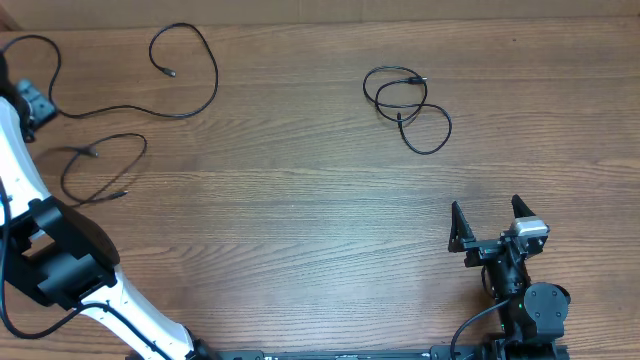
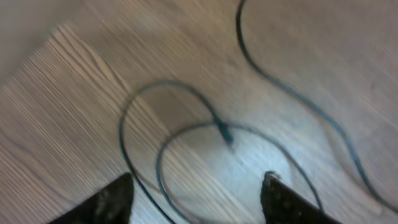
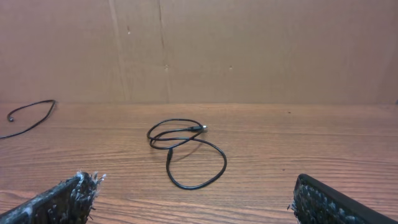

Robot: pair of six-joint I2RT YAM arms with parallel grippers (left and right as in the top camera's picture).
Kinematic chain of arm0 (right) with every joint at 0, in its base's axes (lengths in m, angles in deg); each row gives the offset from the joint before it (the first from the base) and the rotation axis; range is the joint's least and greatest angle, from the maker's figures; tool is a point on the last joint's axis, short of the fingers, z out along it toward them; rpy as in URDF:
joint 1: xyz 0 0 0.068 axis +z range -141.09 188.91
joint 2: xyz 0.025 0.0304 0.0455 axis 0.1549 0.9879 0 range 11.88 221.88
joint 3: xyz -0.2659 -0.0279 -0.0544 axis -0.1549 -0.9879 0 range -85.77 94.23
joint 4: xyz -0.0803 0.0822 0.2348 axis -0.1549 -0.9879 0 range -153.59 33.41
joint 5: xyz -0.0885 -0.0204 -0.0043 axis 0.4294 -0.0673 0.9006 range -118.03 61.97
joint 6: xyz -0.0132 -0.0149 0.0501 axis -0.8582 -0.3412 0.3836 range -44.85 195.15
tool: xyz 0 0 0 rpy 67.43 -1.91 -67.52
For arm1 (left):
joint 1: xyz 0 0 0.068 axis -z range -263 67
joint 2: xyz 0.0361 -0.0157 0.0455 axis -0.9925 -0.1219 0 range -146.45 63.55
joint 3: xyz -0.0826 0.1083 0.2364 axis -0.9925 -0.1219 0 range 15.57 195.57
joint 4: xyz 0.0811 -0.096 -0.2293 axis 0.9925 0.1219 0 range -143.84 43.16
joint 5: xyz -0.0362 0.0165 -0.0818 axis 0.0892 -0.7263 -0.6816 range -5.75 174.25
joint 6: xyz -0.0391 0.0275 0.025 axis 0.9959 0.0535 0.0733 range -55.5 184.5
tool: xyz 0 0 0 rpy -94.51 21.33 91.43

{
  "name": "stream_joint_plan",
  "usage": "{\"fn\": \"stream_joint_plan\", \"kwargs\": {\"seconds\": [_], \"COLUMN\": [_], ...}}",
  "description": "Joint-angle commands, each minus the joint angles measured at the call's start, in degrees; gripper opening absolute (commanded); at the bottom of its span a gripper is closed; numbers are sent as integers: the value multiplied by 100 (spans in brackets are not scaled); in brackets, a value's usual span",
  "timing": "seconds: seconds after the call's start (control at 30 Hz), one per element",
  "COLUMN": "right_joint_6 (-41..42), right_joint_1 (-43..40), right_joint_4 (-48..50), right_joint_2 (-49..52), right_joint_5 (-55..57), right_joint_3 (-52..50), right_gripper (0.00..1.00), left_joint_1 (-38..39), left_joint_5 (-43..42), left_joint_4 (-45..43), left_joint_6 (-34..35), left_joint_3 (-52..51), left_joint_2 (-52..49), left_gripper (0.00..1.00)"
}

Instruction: Untangle cables

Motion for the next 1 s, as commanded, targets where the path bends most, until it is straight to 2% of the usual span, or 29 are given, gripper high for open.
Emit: {"fn": "stream_joint_plan", "kwargs": {"seconds": [0.0,0.1,0.17,0.23,0.3,0.4,0.5,0.63,0.73,0.83,0.87,0.97], "right_joint_6": [-28,-28,-28,-28,-28,-28,-28,-28,-28,-28,-28,-28], "right_joint_1": [-9,-9,-9,-9,-9,-9,-9,-9,-9,-9,-9,-9], "right_joint_4": [20,20,20,20,20,20,20,20,20,20,20,20], "right_joint_2": [-46,-46,-46,-46,-46,-46,-46,-46,-46,-46,-46,-46], "right_joint_5": [52,52,52,52,52,52,52,52,52,52,52,52], "right_joint_3": [-57,-57,-57,-57,-57,-57,-57,-57,-57,-57,-57,-57], "right_gripper": [100,100,100,100,100,100,100,100,100,100,100,100], "left_joint_1": [31,31,33,33,33,39,122,527,1145,2006,2288,3185], "left_joint_5": [-369,-713,-1064,-1587,-2350,-3495,-4024,-4048,-4111,-4127,-4065,-3742], "left_joint_4": [243,588,822,1119,1528,2225,2778,3497,3536,3303,3163,2511], "left_joint_6": [-74,-79,-81,-83,-127,-459,-490,-562,-597,-592,-590,-516], "left_joint_3": [-420,-461,-426,-334,-153,334,916,1659,1821,1805,1788,1718], "left_joint_2": [-87,-87,-68,-59,-52,-50,-50,-48,22,20,2,-63], "left_gripper": [67,60,58,60,66,66,66,72,81,89,100,100]}}
